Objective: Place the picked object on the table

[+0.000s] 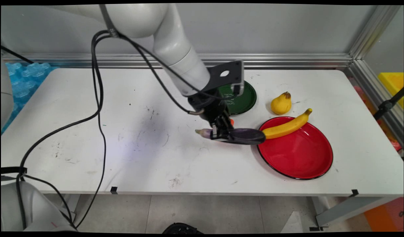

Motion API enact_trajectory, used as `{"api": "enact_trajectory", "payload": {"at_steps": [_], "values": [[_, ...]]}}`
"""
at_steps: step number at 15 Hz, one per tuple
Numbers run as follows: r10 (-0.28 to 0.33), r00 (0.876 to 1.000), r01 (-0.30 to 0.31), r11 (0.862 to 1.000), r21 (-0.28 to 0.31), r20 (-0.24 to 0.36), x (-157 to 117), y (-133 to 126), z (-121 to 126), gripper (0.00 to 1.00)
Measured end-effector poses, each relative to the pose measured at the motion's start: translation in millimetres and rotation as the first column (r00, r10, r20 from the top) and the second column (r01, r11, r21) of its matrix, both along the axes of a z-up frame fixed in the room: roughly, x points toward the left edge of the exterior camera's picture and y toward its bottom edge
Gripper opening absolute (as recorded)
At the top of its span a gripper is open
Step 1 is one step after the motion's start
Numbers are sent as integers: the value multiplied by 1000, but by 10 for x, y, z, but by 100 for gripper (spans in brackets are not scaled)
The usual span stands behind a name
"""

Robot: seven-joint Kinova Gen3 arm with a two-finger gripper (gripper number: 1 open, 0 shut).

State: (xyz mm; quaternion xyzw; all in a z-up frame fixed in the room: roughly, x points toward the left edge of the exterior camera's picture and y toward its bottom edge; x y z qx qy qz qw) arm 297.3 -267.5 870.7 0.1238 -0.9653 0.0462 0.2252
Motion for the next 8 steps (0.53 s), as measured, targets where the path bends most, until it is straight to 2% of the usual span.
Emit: {"api": "enact_trajectory", "payload": {"at_steps": [8], "values": [[15, 999, -16, 999, 40, 28, 50, -10, -536, 0]]}}
